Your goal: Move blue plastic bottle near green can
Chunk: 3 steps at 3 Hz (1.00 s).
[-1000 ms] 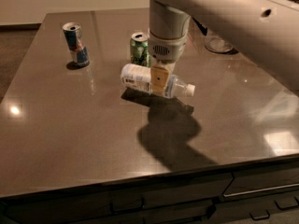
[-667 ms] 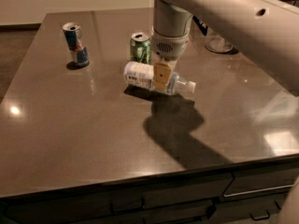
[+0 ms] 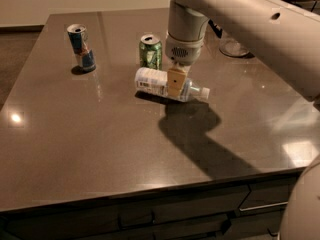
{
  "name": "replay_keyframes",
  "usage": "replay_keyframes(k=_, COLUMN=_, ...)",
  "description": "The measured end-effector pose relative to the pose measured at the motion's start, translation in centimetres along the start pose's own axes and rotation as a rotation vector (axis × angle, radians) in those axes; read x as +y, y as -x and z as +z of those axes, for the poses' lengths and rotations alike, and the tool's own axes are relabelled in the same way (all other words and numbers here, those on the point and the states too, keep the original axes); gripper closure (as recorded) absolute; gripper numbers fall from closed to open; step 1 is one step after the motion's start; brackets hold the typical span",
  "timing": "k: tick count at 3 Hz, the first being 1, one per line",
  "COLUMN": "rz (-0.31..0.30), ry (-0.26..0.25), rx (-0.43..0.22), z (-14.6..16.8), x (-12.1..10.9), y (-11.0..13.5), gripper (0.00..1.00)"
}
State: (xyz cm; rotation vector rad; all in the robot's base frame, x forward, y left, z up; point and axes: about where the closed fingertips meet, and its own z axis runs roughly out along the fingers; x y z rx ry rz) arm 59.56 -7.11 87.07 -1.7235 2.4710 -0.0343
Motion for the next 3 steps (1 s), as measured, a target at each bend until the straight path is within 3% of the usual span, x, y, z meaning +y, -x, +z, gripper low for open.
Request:
replay_keyframes(k=1, rz=0.0, ry=-0.006, rx=-0.008, z=0.12, x=-0.16, y=0.26, gripper=0.12)
replay_keyframes(k=2, rz=-0.001, ry=-0.011, rx=-0.014, z=0.26, x=-0.29, y=0.47, gripper=0.0)
replay_keyframes(k=3, rz=-0.001, ry=-0.011, rx=-0.014, z=0.26, x=-0.29, y=0.47, gripper=0.0)
